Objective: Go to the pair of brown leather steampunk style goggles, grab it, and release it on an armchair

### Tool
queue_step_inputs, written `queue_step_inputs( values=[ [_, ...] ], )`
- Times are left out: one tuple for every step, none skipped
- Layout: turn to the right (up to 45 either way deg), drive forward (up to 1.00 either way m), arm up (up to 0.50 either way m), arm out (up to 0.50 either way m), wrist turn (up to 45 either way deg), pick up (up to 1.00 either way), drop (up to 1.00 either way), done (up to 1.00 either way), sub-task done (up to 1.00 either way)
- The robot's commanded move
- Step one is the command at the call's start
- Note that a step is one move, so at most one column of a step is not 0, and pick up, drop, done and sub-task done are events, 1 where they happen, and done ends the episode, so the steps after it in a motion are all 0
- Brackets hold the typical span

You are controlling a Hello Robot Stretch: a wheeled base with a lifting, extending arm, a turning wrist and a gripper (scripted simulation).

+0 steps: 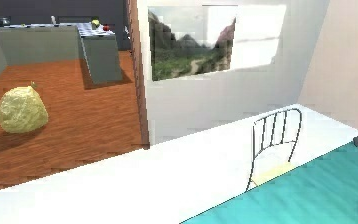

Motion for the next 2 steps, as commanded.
queue_step_inputs(
  values=[
    [0.0, 0.0, 0.0, 0.0, 21.0, 0.0, 0.0, 0.0, 0.0],
    [0.0, 0.0, -0.28, 0.0, 0.0, 0.0, 0.0, 0.0, 0.0]
  ],
)
